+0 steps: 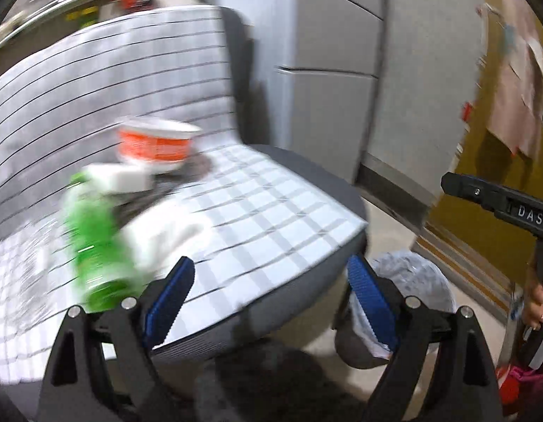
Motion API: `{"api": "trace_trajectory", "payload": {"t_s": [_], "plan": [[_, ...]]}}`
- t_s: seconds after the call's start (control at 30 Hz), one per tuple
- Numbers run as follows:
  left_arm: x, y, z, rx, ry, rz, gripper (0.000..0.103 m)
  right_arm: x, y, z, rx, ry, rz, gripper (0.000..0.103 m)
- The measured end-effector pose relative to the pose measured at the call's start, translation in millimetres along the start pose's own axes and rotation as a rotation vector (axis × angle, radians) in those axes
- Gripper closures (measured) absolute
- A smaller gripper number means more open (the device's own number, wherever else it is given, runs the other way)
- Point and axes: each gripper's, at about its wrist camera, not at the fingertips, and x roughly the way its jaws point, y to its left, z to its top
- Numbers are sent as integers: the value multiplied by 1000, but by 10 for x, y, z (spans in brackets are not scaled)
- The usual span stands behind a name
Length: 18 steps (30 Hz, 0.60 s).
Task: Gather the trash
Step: 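Move both tools back toward the chair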
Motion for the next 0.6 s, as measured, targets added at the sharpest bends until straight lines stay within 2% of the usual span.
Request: {"api": "trace_trajectory", "payload": {"t_s": [0.17,0.3,0.47,0.6], "plan": [[-361,698,-117,-145,-19,134,16,189,653,101,-109,18,112,53],[-523,1199,-226,-234,-8,263,16,428,1049,101,-179,56,189,45],[-529,1608,-318,-323,14,356,16,844,1360,47,-237,138,262,43],[-434,1809,-333,-371,35,384,16,1200,1541,16,-282,171,291,41]]}}
